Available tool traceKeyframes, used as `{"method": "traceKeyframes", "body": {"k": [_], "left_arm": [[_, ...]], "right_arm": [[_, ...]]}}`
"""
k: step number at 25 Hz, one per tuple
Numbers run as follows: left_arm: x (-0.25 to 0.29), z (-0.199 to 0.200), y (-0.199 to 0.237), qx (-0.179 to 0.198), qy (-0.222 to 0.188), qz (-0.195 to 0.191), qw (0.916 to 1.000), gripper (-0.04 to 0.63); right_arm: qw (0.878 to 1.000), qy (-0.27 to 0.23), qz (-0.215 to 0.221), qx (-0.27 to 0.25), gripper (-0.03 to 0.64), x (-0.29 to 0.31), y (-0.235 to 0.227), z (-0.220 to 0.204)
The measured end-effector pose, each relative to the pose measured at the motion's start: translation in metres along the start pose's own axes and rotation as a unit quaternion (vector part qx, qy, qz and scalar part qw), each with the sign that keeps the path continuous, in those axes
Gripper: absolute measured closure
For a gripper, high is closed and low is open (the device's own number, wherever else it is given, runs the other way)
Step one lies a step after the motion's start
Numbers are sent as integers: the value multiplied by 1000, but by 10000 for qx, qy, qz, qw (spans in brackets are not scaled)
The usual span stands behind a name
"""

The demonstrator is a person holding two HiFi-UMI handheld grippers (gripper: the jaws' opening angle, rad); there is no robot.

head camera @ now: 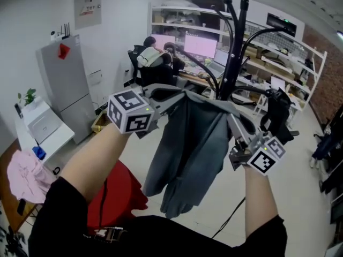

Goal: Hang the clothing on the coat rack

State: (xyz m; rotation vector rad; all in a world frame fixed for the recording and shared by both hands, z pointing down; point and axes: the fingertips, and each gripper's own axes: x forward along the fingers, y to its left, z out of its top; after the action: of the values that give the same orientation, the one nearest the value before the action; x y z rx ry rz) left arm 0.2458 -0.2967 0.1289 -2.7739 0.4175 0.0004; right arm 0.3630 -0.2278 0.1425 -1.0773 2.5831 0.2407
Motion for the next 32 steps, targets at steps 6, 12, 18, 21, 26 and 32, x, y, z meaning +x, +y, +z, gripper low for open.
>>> {"method": "traceKeyframes", "body": {"k": [6,12,18,21,26,32], "left_arm": [[38,0,31,-9,140,317,9994,591],[69,-29,52,-361,346,511,9974,591],[87,-80,53,-860,641,482,9931,591],[87,-99,42,-962,737,370,9919,591],[82,-124,11,-1102,713,49,9913,591],[74,-129,-29,-1539,319,-348,9870,589]], "right_arm": [[9987,51,-510,51,603,7,-50,-6],[9932,481,-1053,93,603,14,-93,-43],[9894,1053,-974,240,603,17,-87,-96],[9887,1155,-829,484,601,13,-72,-115],[9895,1063,-514,839,600,8,-43,-133],[9872,680,-315,1409,601,1,-28,-137]]}}
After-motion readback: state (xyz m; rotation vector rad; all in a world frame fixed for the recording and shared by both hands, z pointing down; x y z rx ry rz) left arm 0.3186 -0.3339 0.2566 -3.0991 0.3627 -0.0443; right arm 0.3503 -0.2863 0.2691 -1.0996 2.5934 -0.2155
